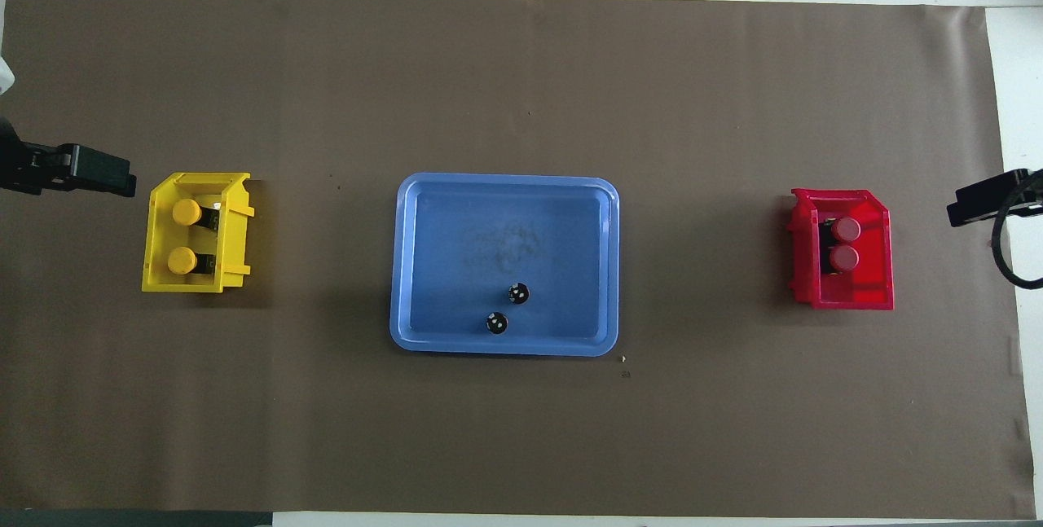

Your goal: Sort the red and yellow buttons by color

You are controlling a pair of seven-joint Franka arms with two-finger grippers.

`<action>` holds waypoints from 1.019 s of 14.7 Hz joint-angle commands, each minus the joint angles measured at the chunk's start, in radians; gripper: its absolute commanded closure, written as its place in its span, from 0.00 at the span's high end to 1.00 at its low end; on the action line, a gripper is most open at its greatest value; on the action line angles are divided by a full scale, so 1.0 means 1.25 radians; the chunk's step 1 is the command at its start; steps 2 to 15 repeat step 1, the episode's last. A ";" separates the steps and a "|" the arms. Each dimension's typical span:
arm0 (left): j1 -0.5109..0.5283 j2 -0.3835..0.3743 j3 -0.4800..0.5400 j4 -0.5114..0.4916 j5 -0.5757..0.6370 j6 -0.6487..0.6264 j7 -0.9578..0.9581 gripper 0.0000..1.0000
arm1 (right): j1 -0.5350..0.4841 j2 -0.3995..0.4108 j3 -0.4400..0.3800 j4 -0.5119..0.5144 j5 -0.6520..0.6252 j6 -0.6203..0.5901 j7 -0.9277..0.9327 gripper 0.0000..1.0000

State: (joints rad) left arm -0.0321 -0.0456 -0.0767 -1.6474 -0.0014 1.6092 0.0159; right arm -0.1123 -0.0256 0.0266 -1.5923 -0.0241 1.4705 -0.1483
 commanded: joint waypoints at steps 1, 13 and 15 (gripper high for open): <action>-0.004 -0.010 -0.002 0.006 0.005 -0.020 0.008 1.00 | -0.007 -0.010 0.007 -0.011 0.006 0.008 0.006 1.00; -0.004 -0.010 -0.002 0.006 0.005 -0.020 0.008 1.00 | -0.007 -0.010 0.007 -0.011 0.006 0.008 0.006 1.00; -0.004 -0.010 -0.002 0.006 0.005 -0.020 0.008 1.00 | -0.007 -0.010 0.007 -0.011 0.006 0.008 0.006 1.00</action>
